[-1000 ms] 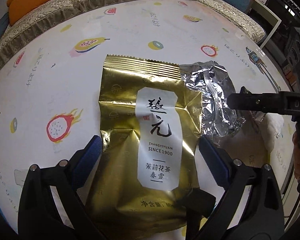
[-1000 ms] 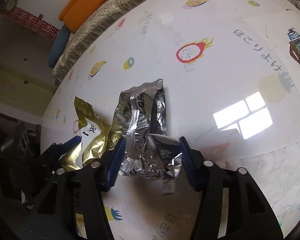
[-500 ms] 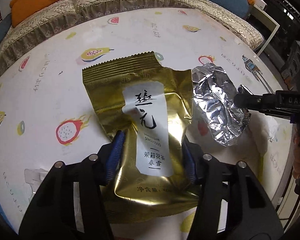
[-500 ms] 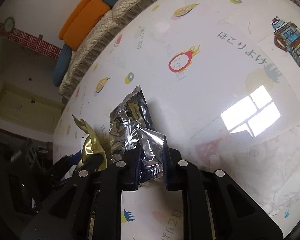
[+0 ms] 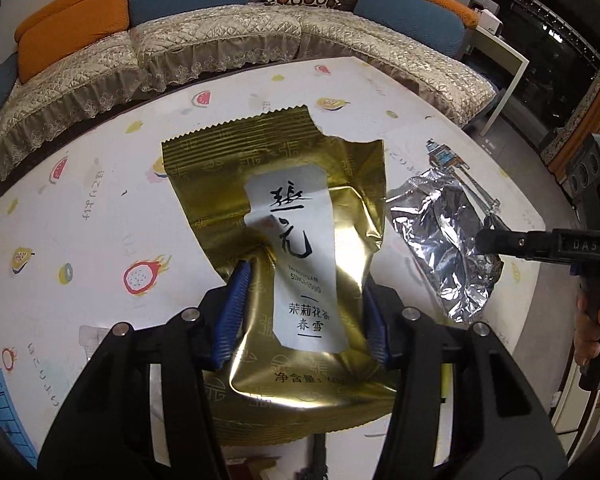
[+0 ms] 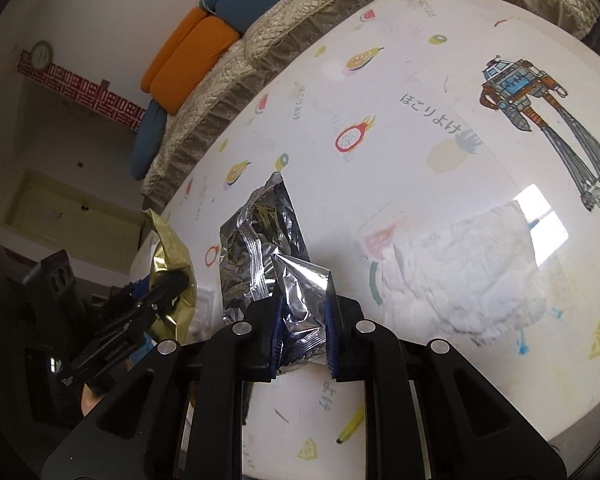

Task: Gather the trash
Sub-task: 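Carry foil wrapper and gold packet over the bin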

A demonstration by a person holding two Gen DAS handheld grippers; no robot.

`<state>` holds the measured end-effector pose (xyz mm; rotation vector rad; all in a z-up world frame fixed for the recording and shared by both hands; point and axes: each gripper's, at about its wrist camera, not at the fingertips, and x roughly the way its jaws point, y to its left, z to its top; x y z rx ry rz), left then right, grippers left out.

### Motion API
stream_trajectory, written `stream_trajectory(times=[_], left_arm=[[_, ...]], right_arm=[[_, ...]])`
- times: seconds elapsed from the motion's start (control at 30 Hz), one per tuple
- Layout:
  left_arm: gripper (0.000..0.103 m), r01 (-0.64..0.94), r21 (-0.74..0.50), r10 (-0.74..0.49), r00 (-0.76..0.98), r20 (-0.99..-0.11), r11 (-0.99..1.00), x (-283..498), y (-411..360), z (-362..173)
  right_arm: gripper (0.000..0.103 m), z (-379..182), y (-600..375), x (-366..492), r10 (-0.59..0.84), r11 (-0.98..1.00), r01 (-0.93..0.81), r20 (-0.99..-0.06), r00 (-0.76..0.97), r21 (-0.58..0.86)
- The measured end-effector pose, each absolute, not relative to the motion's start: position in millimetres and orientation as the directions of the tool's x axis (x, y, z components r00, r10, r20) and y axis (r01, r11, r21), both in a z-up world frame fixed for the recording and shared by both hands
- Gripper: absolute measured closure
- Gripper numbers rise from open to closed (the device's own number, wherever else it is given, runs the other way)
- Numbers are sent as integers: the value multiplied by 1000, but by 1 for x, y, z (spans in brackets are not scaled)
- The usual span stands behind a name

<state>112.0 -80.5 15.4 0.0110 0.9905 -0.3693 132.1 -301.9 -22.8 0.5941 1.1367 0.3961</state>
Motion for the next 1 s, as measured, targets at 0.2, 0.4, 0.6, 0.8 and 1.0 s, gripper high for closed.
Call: stream_trajectory(times=[0.2, 0.4, 0.6, 0.8, 1.0], left_arm=[[54, 399, -167, -357, 470, -807, 902, 62, -124, 35], [54, 498, -197, -428, 408, -806, 845, 0, -179, 34], [54, 605, -231, -485, 297, -822, 762, -65, -243, 14], [54, 671, -277, -504, 167, -847, 688, -125, -304, -28], [54, 691, -308, -467, 48, -883, 654, -168, -342, -89]], right_arm=[[85, -7, -336, 65, 562, 789, 11, -729, 391, 614], [85, 0, -387, -15, 541, 781, 58, -721, 433, 621], [85, -21, -450, -107, 482, 770, 179, -742, 466, 613], [85, -68, -507, -192, 448, 706, 328, -754, 480, 628], [85, -125, -535, -248, 436, 666, 436, -790, 431, 605]])
